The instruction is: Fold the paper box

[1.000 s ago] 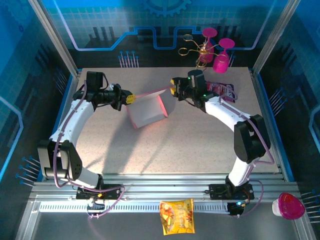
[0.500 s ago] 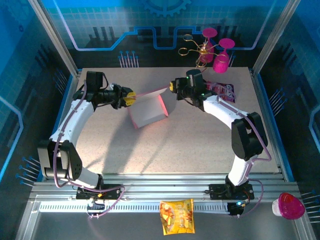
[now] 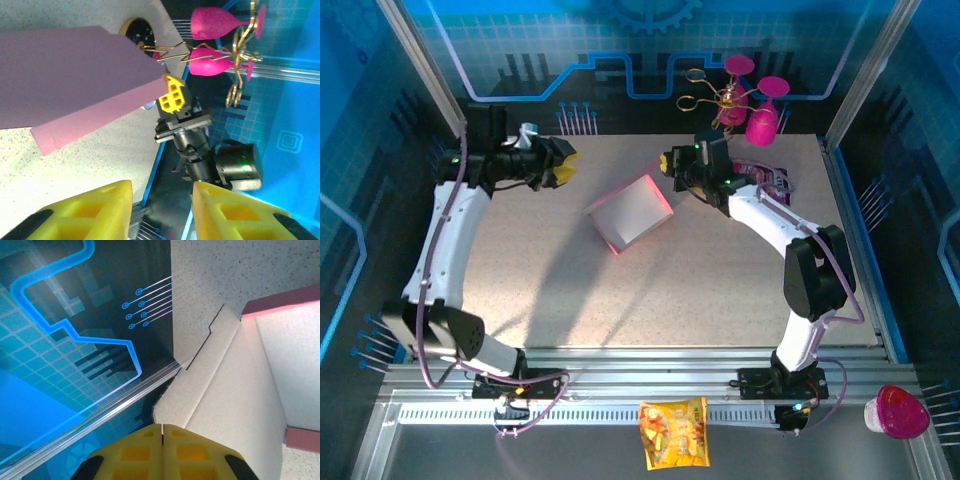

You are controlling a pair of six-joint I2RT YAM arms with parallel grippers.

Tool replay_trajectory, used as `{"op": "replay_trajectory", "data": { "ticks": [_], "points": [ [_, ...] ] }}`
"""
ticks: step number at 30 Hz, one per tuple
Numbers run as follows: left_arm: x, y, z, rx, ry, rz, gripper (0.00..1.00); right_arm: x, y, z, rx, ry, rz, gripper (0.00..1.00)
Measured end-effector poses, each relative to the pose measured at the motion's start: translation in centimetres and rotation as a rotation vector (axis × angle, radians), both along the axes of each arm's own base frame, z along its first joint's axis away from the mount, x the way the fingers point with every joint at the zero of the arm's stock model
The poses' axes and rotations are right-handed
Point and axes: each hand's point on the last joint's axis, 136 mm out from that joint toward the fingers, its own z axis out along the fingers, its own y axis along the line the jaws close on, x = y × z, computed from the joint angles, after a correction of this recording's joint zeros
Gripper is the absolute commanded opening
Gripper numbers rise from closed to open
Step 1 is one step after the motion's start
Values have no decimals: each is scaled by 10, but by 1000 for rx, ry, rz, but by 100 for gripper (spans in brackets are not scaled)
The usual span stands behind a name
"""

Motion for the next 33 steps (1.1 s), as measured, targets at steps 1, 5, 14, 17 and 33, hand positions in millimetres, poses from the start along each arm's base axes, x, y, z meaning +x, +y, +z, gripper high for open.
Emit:
{"op": "replay_trajectory", "data": {
  "ticks": [1, 5, 14, 17, 33],
  "points": [
    [5, -5, -10, 0, 25, -14, 34, 1, 0, 1, 1, -2, 0, 0],
    [19, -40, -71, 7, 152, -94, 32, 5, 4, 0, 13, 4, -2, 0],
    [7, -82, -105, 0, 202, -166, 30, 7, 11, -10, 74, 61, -31, 0],
    [4, -92, -109, -3, 201, -179, 30, 9, 16, -10, 87, 65, -32, 0],
    [2, -74, -65, 60, 116, 16, 46, 13, 30, -7, 98, 47, -35, 0]
  ]
}}
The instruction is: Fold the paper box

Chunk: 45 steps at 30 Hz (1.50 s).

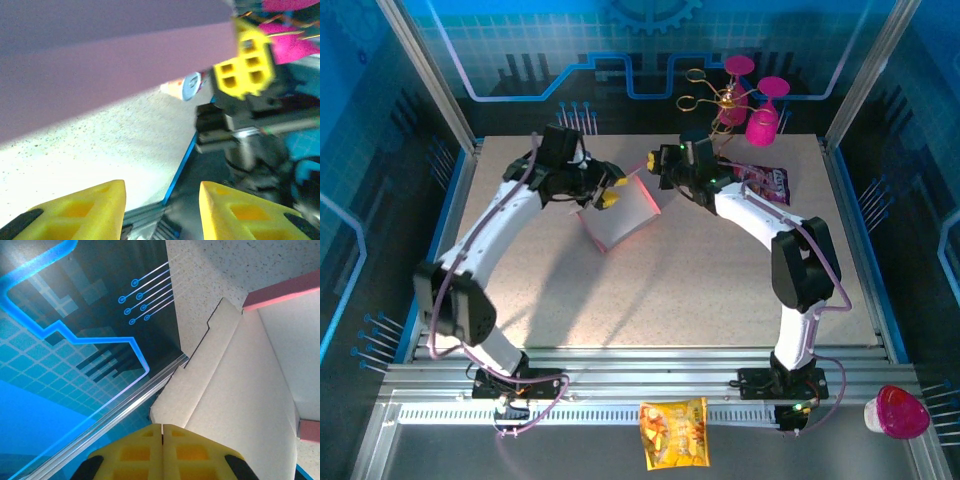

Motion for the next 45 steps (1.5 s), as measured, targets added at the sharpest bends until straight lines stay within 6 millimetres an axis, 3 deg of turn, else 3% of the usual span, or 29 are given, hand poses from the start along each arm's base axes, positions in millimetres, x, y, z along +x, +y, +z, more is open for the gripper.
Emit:
{"op": "replay_trajectory", "data": {
  "ticks": [4, 8, 12, 21, 30, 33, 35, 36, 37, 41, 45],
  "points": [
    [-34, 11, 28, -77, -37, 155, 54, 5, -1, 7, 5, -36, -25, 0],
    [-45, 6, 9, -140, 7, 296, 58, 6, 4, 12, 10, -70, -41, 0],
    [-25, 16, -20, -140, 52, 471, 62, 2, 12, 7, 5, -83, -47, 0],
    [25, 27, -10, -228, -88, 693, 58, -2, 24, -11, -1, -93, -57, 0],
    [40, 42, -31, -222, -118, 805, 37, -7, 36, -7, 16, -121, -47, 0],
    [46, 48, -34, -223, -134, 833, 20, -11, 39, -14, 8, -112, -40, 0],
    [49, 51, -40, -216, -134, 844, 2, -13, 40, -17, 4, -107, -40, 0],
    [49, 52, -43, -214, -127, 848, 0, -13, 40, -18, 3, -107, -43, 0],
    [48, 52, -47, -206, -121, 847, 0, -14, 40, -18, 4, -109, -44, 3],
    [47, 57, -52, -198, -108, 857, 0, -19, 41, -27, 6, -90, -26, 32],
    [48, 73, -60, -173, -78, 883, 0, -33, 38, -34, 3, -26, 40, 51]
  ]
}}
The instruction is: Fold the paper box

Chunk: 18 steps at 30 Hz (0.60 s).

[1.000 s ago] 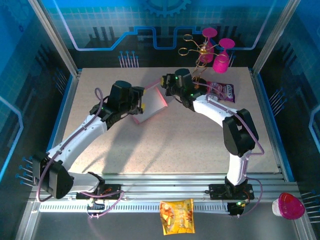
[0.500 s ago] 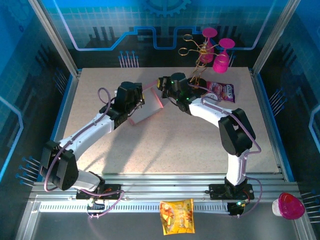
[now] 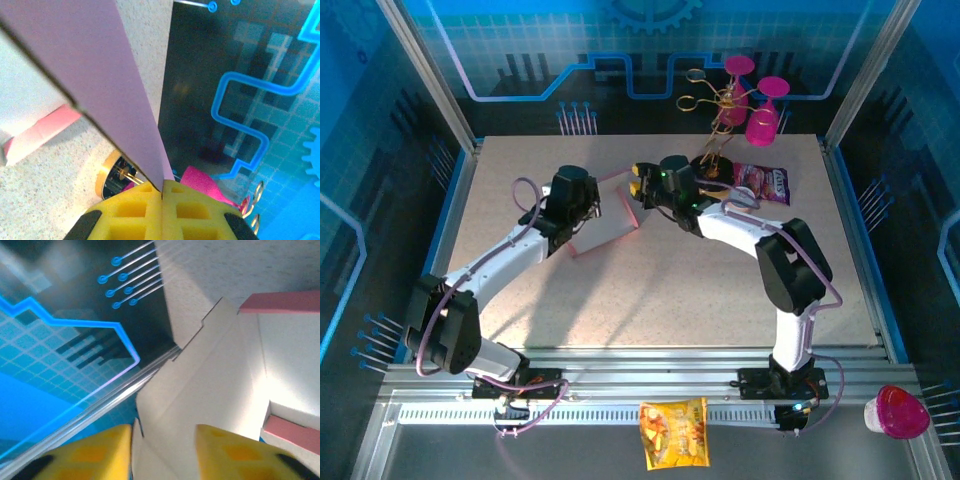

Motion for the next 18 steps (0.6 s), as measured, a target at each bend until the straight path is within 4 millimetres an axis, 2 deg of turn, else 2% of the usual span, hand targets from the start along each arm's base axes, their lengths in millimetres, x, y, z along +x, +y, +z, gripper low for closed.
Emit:
{"op": "replay_trajectory", "data": {
  "ticks": [3, 8, 10, 12, 14, 16, 18],
  "points": [
    [0, 13, -3, 0, 43, -2, 0, -14, -22, 7, -40, 46, 40, 53],
    [0, 18, 7, -22, 88, -86, 0, -27, -79, 57, -189, -61, 98, 47],
    [0, 16, 14, -37, 91, -133, 0, -22, -88, 80, -257, -132, 150, 43],
    [0, 12, 20, -59, 91, -181, 0, -10, -82, 100, -321, -209, 224, 41],
    [2, 6, 25, -78, 90, -230, 0, 3, -66, 114, -382, -280, 311, 41],
    [3, -1, 25, -89, 95, -274, 0, 14, -49, 120, -440, -338, 387, 40],
    [4, -8, 21, -100, 107, -313, 0, 21, -35, 116, -477, -367, 452, 40]
  ]
}}
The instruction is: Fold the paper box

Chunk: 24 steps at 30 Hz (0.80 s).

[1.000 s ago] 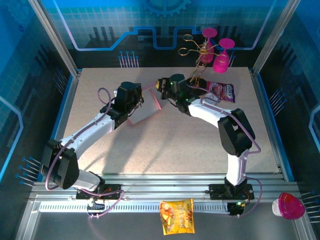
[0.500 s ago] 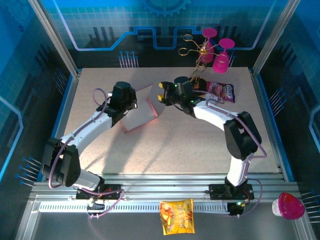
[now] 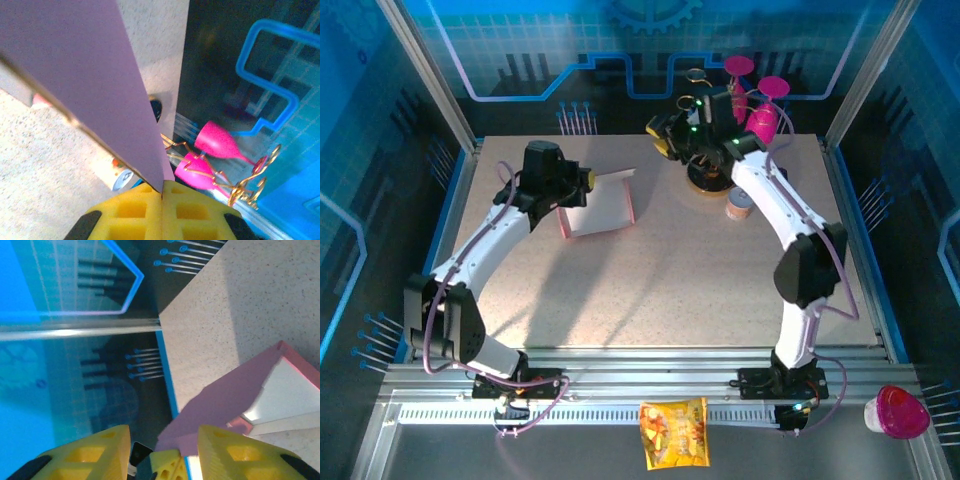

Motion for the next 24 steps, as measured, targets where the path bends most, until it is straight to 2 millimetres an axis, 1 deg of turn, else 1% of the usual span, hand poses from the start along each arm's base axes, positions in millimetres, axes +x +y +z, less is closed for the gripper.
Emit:
{"op": "replay_trajectory", "data": {
  "ticks": [3, 5, 7, 10, 13, 16, 24],
  "points": [
    [-1, -6, -6, -13, 21, -34, 0, 4, 13, -24, -46, 28, 68, 39],
    [-2, -8, -8, -13, 25, -48, 0, 1, 17, -44, -68, 71, 94, 39],
    [-3, -9, -7, -14, 23, -58, 0, -3, 21, -57, -83, 107, 113, 39],
    [-3, -10, -6, -16, 21, -64, 0, -12, 27, -66, -84, 129, 138, 39],
    [0, -11, -4, -16, 18, -67, 0, -24, 29, -78, -80, 164, 153, 39],
    [0, -12, -7, -17, 27, -73, 0, -27, 29, -84, -75, 183, 153, 39],
    [1, -13, -10, -21, 36, -77, 0, -27, 29, -81, -56, 185, 141, 38]
  ]
}}
